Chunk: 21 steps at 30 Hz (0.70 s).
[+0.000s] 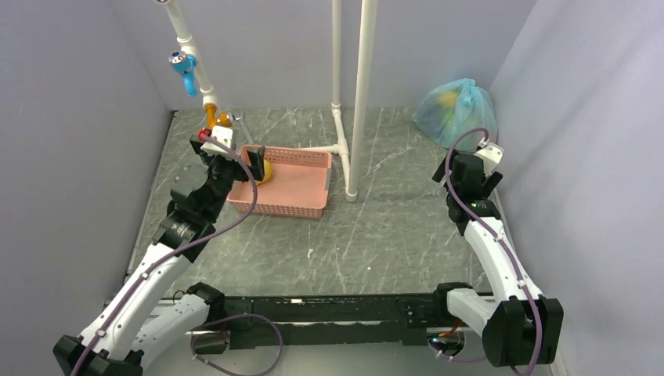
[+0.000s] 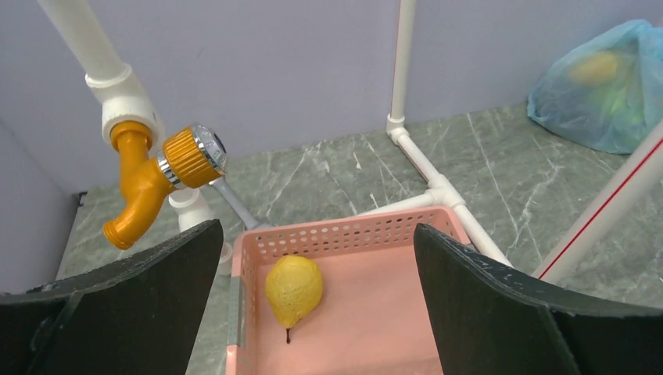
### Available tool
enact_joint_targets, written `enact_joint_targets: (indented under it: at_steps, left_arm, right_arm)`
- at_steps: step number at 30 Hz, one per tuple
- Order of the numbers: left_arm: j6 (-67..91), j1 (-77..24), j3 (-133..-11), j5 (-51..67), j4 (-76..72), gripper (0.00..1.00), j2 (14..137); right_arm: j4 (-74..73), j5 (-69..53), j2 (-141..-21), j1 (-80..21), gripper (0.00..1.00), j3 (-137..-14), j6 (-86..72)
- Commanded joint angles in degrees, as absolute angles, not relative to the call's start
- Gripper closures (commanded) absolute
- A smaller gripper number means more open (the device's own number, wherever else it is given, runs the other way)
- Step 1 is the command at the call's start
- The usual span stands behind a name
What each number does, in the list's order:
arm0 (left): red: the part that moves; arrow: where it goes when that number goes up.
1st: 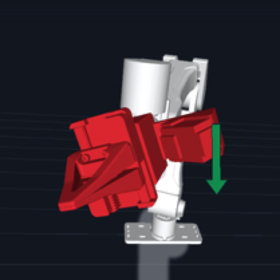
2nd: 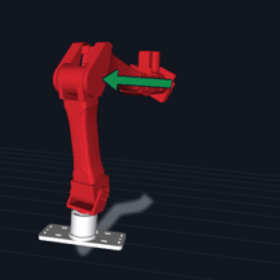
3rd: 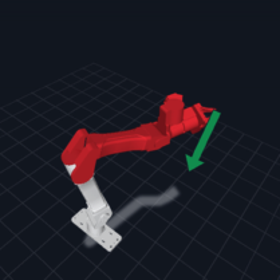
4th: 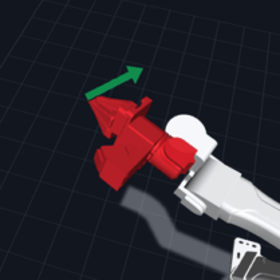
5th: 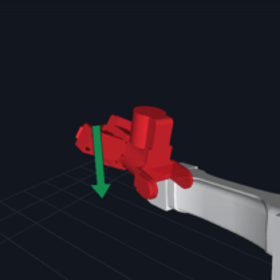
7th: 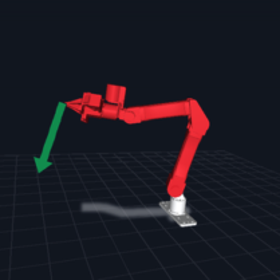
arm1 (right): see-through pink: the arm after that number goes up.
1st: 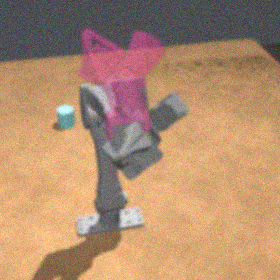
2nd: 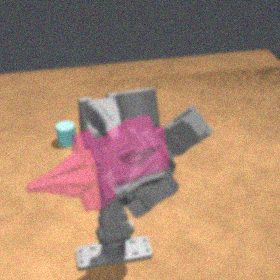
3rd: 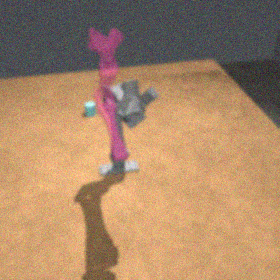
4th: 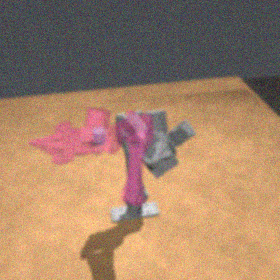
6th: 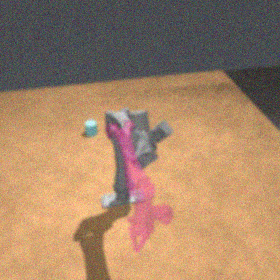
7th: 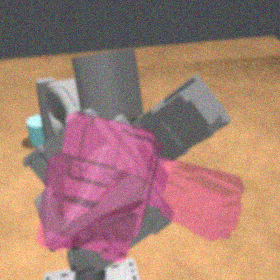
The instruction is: Take the fake fruits out of the plastic bag
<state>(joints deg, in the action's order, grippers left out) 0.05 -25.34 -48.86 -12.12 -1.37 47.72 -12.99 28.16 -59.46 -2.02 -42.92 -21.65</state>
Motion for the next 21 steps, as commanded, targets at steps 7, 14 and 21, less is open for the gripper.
enact_joint_targets:
  at_steps: [7,14,21]
  left_arm:
    - [-5.3,-25.9,-43.2,-9.5,-6.6,0.01,44.2]
    - [-0.4,-26.1,-54.5,-5.0,4.6,0.01,53.8]
    - [3.5,-26.2,-61.1,-13.6,12.0,0.01,61.2]
  right_arm:
    - [-13.1,31.5,-59.1,-2.0,0.00,-46.5,-25.8]
    - [-7.9,27.2,-59.8,-1.9,0.00,-45.5,-26.2]
    - [-5.4,25.9,-64.9,-1.6,0.00,-47.8,-27.5]
